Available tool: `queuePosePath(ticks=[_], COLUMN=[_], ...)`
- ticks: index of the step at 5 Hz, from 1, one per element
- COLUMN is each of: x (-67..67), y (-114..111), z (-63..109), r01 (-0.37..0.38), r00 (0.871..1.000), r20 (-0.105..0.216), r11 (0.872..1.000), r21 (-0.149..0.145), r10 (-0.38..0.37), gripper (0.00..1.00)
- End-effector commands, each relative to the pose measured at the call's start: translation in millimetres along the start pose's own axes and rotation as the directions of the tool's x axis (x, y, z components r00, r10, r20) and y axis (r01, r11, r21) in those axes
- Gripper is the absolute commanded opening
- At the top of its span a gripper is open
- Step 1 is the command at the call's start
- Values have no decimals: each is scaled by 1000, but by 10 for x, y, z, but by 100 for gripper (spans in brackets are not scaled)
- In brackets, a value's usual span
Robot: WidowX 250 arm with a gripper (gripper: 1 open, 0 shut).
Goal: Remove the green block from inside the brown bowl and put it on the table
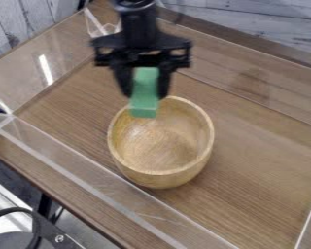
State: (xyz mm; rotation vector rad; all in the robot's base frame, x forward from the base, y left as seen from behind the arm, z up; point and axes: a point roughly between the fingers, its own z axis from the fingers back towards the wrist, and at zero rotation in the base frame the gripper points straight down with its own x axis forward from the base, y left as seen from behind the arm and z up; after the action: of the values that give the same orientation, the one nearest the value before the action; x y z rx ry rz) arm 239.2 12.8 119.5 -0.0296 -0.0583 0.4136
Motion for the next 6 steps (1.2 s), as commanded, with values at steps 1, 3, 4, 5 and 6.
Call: queuePosePath(ticks=[1,3,4,5,6], x=[222,238,298,207,95], y=[73,357,584,775,896], z=[94,42,-58,-234,-459], r01=[12,-54,-76,-64,-35], r00=[996,997,996,998,997], r20=[84,56,53,-5,-70], r11=[1000,998,994,996,998], r21=[-6,45,76,66,53], r10=[-11,52,73,64,38], gripper=[0,0,0,0,0])
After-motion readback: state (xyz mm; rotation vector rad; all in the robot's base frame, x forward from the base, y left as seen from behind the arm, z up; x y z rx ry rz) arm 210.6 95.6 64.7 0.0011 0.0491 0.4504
